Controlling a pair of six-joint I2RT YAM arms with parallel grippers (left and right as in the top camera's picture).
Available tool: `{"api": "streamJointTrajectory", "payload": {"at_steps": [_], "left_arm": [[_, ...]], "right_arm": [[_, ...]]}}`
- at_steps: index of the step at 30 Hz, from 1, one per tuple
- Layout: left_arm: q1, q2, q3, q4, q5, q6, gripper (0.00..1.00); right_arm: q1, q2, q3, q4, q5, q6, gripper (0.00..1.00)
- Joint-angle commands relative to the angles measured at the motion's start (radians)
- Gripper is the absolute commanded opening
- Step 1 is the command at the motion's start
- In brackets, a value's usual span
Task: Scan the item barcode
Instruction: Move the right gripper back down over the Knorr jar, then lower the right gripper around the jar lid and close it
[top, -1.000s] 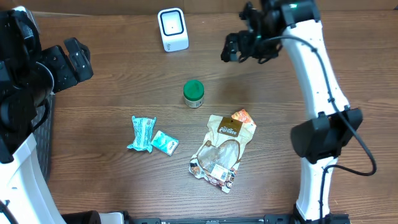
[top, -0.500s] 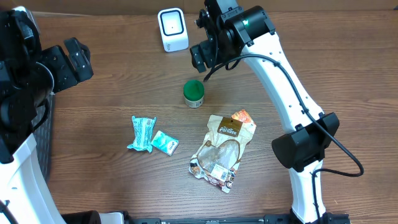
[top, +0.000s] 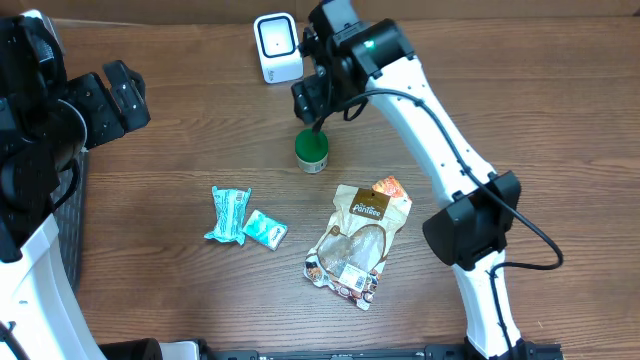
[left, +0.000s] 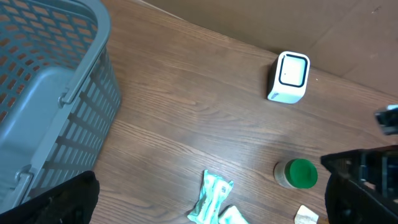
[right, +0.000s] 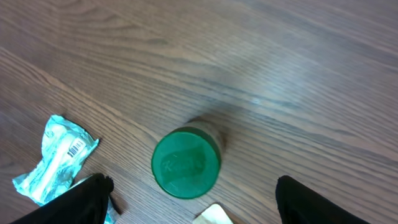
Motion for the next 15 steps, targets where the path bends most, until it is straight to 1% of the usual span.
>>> {"api": "streamJointTrajectory", "payload": {"at_steps": [1,5,11,15], "left_arm": [[0.005,0.002,0.007,0.005,-0.009,-0.009,0.99],[0.005,0.002,0.007,0.005,-0.009,-0.009,1.0],[0.005,0.002,0.007,0.005,-0.009,-0.009,1.0],[0.005,0.002,0.007,0.004,-0.009,-0.009,1.0]], "right_arm": [[0.011,0.006,-0.033,0.021,-0.006,0.058,0.8],[0.011,0.007,-0.087,0.052,-0.005,0.096,0.77],[0.015,0.007,-0.191,0.134,-0.006,0.111,0.77],[0.018,0.007,-0.216,0.155,-0.008,0.119,0.77]]}}
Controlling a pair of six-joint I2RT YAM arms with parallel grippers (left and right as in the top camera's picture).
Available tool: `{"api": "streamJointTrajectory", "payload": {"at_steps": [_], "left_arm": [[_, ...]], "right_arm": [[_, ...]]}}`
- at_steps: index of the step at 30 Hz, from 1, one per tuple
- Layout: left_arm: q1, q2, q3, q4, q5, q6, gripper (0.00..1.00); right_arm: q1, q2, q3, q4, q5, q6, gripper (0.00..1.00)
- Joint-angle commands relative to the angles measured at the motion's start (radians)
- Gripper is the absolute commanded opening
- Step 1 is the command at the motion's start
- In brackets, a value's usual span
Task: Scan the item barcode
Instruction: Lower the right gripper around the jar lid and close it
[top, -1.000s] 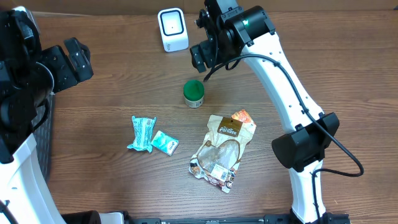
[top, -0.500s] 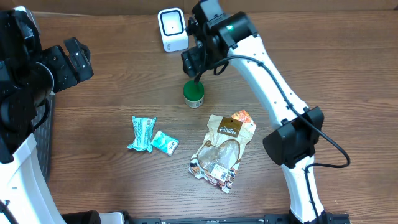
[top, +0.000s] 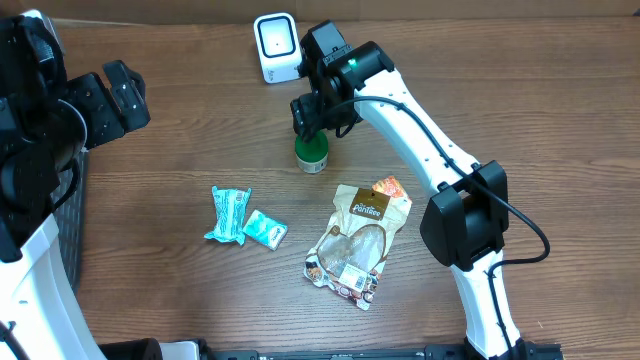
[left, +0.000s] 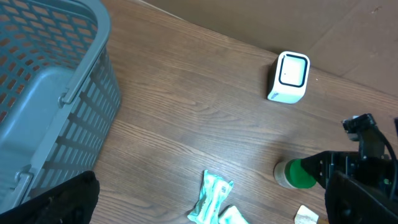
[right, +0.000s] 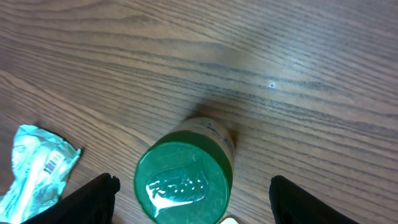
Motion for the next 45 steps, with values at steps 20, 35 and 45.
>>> {"api": "streamJointTrajectory", "payload": {"at_steps": [20,35,45], "left_arm": [[0.005,0.002,0.007,0.004,-0.009,-0.01,0.99],[0.005,0.002,0.007,0.005,-0.009,-0.01,1.0],[0.005,0.002,0.007,0.005,-0.009,-0.01,1.0]], "right_arm": [[0.059,0.005,-0.082,0.024,0.044,-0.296,0.78],[0.049,0.006,-0.179,0.111,0.029,-0.419,0.76],[0.049,0.006,-0.177,0.159,0.029,-0.068,0.36]]}}
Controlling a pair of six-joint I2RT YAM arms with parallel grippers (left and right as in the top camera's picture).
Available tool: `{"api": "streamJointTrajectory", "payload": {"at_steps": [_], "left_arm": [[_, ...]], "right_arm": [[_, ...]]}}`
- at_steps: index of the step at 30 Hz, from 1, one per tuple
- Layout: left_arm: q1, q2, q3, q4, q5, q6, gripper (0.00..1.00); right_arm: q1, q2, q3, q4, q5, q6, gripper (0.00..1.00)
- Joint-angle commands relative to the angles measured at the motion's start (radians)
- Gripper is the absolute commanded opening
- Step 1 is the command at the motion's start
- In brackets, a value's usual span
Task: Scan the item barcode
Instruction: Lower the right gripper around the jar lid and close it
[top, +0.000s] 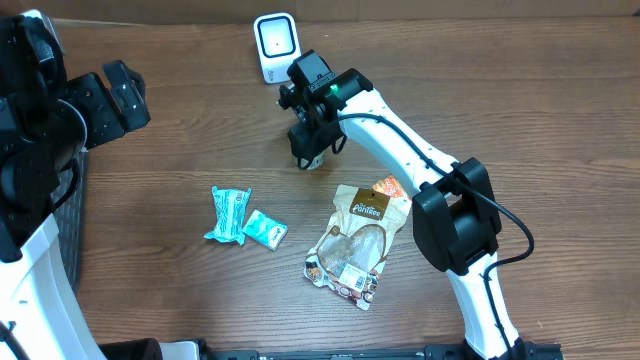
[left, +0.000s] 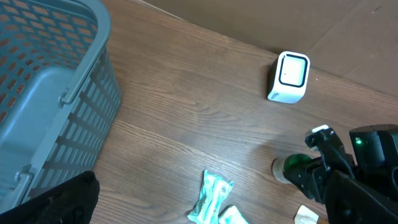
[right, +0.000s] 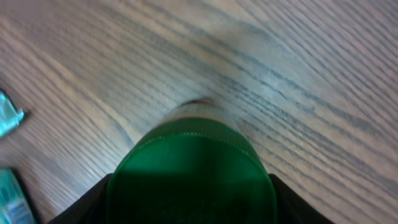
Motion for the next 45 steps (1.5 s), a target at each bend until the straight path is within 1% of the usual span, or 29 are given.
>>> {"api": "streamJointTrajectory", "payload": {"at_steps": [1,3,4,6,7,9,10,11,12,13,14,16,19,21,23,25,27,29,30,32,34,38,45], "left_arm": [[0.005,0.002,0.007,0.004,-0.009,-0.01,1.0],[0.005,0.002,0.007,0.004,-0.009,-0.01,1.0],[0.005,0.002,0.007,0.005,-0.009,-0.01,1.0],[0.005,0.002,0.007,0.004,-0.009,-0.01,0.99],[0.005,0.002,0.007,0.004,-0.009,-0.01,1.0],[0.005,0.002,0.007,0.004,-0.009,-0.01,1.0],[0.005,0.002,0.007,0.004,-0.009,-0.01,1.0],[0.005,0.002,0.007,0.004,-0.009,-0.01,0.99],[0.005,0.002,0.007,0.004,-0.009,-0.01,0.99],[0.005,0.002,0.007,0.004,-0.009,-0.01,0.99],[0.005,0.002,0.007,0.004,-0.009,-0.01,1.0],[0.005,0.002,0.007,0.005,-0.009,-0.01,0.99],[0.005,0.002,0.007,0.004,-0.009,-0.01,1.0],[0.005,0.002,0.007,0.004,-0.009,-0.01,1.0],[0.005,0.002,0.007,0.005,-0.009,-0.01,1.0],[0.005,0.002,0.007,0.004,-0.009,-0.01,1.0],[0.005,0.002,0.007,0.004,-0.009,-0.01,1.0],[0.005,0.002,0.007,0.004,-0.009,-0.01,0.99],[0.005,0.002,0.007,0.004,-0.009,-0.01,0.99],[0.005,0.002,0.007,0.004,-0.009,-0.01,1.0],[0.005,0.002,0.007,0.005,-0.009,-0.01,1.0],[0.005,0.002,0.007,0.004,-0.009,-0.01,1.0],[0.005,0.002,0.007,0.004,-0.009,-0.01,0.99]], "right_arm": [[-0.002,0.004,-0.003,0.006,-0.01,0.245,0.36],[-0.002,0.004,-0.003,0.001,-0.01,0.399,0.38],[-0.002,0.004,-0.003,-0.004,-0.01,0.468,0.41],[-0.002,0.004,-0.003,-0.017,-0.01,0.617,0.41],[0.0,0.004,-0.003,-0.027,-0.01,0.716,0.41],[0.005,0.004,-0.003,-0.036,-0.008,0.828,0.42],[0.008,0.004,-0.003,-0.035,-0.002,0.857,0.42],[0.012,0.004,-0.003,-0.035,0.016,0.888,0.47],[0.018,0.004,-0.003,-0.036,0.039,0.916,0.55],[0.024,0.004,-0.003,-0.035,0.053,0.932,0.66],[0.028,0.004,-0.003,-0.034,0.059,0.932,0.76],[0.035,0.004,-0.003,-0.035,0.059,0.931,0.79],[0.039,0.003,0.0,-0.036,0.062,0.855,0.83],[0.039,0.003,0.021,-0.044,0.062,0.75,0.84],[0.035,0.003,0.064,-0.072,0.061,0.608,0.84],[0.03,0.003,0.117,-0.108,0.062,0.425,0.85],[0.025,0.003,0.171,-0.144,0.062,0.216,0.89],[0.023,0.003,0.204,-0.165,0.063,0.051,0.95],[0.023,0.003,0.208,-0.167,0.062,-0.024,0.98],[0.023,0.003,0.207,-0.174,0.061,-0.144,1.0],[0.023,0.004,0.189,-0.176,0.061,-0.218,1.0],[0.023,0.004,0.127,-0.169,0.037,-0.309,1.0],[0.019,0.005,0.057,-0.091,0.035,-0.311,1.0]]}}
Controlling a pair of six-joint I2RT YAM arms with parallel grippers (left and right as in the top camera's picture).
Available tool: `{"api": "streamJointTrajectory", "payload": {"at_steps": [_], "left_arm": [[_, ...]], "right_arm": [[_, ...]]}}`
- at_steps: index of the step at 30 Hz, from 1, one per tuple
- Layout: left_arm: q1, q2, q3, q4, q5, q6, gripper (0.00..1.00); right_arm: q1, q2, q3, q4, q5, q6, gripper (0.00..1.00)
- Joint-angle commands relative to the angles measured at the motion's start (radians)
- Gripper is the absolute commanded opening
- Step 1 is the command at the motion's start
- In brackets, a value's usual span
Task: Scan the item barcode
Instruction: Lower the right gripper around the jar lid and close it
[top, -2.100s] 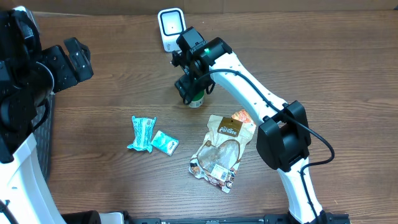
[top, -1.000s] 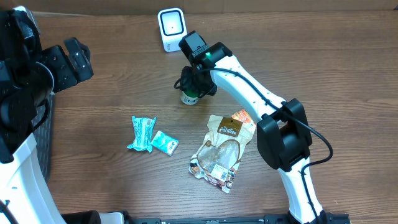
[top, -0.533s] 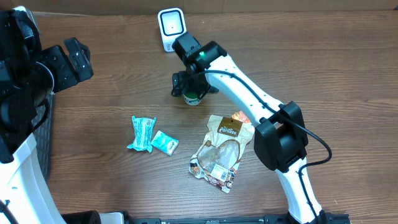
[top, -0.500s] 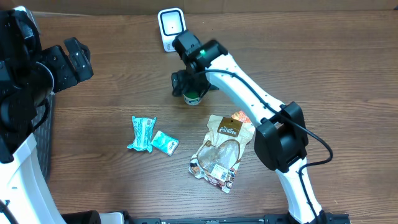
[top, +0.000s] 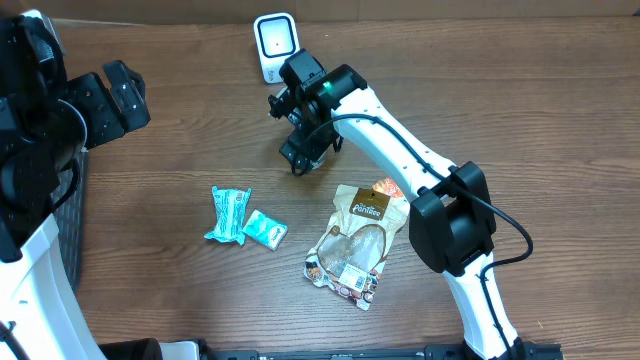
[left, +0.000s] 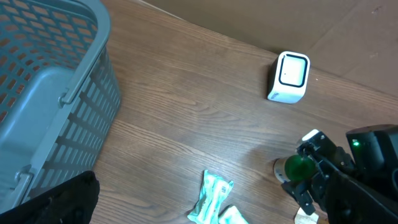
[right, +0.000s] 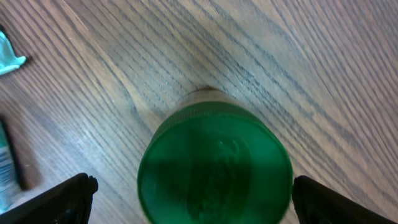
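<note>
A jar with a green lid (right: 214, 165) stands upright on the wooden table (top: 500, 110). My right gripper (right: 199, 198) hangs directly over it, open. One finger shows on each side of the lid, with a strip of table between lid and fingers. From overhead the right gripper (top: 304, 143) covers the jar. The left wrist view shows the jar (left: 293, 169) beside that arm. The white scanner (top: 275, 37) stands at the table's far edge, just behind the jar. My left gripper (top: 112, 95) hovers open at the far left, holding nothing.
A grey slatted basket (left: 43, 93) sits at the left edge. Two teal packets (top: 243, 219) lie left of centre. A brown snack pouch (top: 360, 240) lies in front of the jar, close to the right arm.
The right wrist has turned over the jar and shifted slightly left. Its fingers now stand wider beside the lid. The jar stays in place and the left arm is unchanged.
The right gripper was first well above and behind the jar. It then sat lower with the lid bigger in view. Later the lid filled the gap between the fingers. Now the turned, open gripper straddles the lid. The jar has stayed put.
</note>
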Motion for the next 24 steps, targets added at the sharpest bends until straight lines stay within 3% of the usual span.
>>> {"api": "streamJointTrajectory", "payload": {"at_steps": [1,15,24], "left_arm": [[0.005,0.002,0.007,0.005,-0.009,-0.01,1.0],[0.005,0.002,0.007,0.005,-0.009,-0.01,1.0],[0.005,0.002,0.007,0.005,-0.009,-0.01,1.0]], "right_arm": [[-0.009,-0.005,-0.014,0.029,-0.008,-0.042,1.0],[-0.05,0.002,-0.021,0.098,-0.046,-0.042,0.91],[-0.05,0.002,-0.074,0.138,-0.087,-0.043,0.91]]}}
